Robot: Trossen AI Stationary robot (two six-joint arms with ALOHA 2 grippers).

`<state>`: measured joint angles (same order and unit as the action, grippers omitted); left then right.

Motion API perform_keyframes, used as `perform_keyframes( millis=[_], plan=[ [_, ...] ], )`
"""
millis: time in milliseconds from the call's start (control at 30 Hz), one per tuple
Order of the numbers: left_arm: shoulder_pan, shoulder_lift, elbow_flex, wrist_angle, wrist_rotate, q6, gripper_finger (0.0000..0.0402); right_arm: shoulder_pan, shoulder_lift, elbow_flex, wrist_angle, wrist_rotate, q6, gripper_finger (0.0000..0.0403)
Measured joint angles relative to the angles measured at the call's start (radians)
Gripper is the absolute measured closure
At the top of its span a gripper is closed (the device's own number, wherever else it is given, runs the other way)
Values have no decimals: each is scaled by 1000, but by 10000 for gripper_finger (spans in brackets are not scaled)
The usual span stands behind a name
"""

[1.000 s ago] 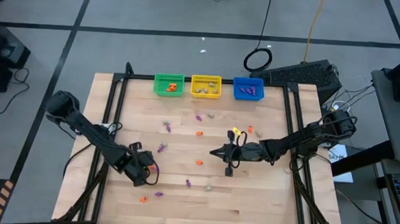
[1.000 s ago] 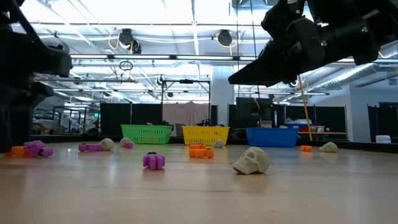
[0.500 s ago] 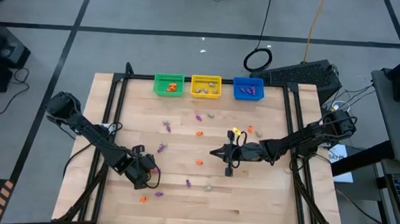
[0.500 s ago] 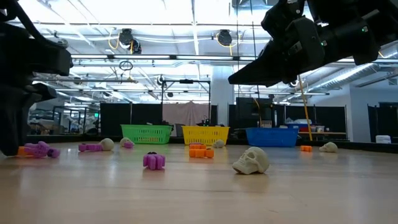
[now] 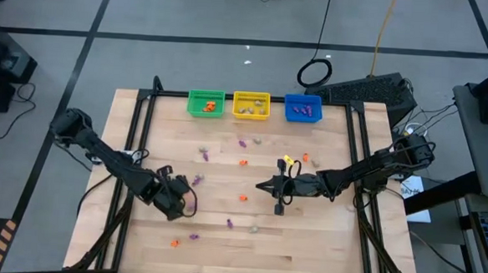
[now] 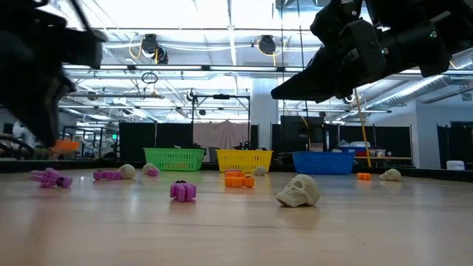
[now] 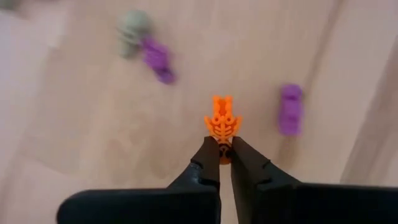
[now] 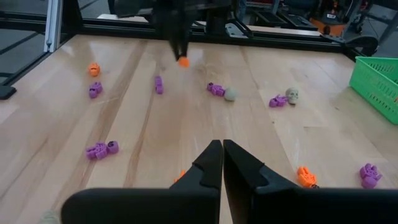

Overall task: Sort Halloween decoration
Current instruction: Put the orange skeleton toy into the green bin

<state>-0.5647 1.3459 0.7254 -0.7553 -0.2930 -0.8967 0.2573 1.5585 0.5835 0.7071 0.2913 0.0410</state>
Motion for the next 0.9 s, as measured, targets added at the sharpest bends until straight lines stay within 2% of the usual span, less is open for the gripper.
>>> perform_keyframes(
  millis=[200, 300, 433, 633, 700, 900],
  plan=[
    [152, -88, 32, -77, -74, 81, 393, 0, 0, 0, 0, -4, 0, 403],
    [280, -127, 32, -67, -83, 203, 392, 0, 0, 0, 0, -4, 0, 403],
    [509, -151, 32, -18, -77, 410, 392, 0, 0, 0, 0, -4, 0, 403],
    [883, -135, 37, 183, 95, 707, 391, 0, 0, 0, 0, -4, 0, 403],
    [988, -112, 62, 191, 155, 767, 391, 0, 0, 0, 0, -4, 0, 403],
    [1196, 30, 203, 182, 178, 905, 391, 0, 0, 0, -1, -4, 0, 403]
  ],
)
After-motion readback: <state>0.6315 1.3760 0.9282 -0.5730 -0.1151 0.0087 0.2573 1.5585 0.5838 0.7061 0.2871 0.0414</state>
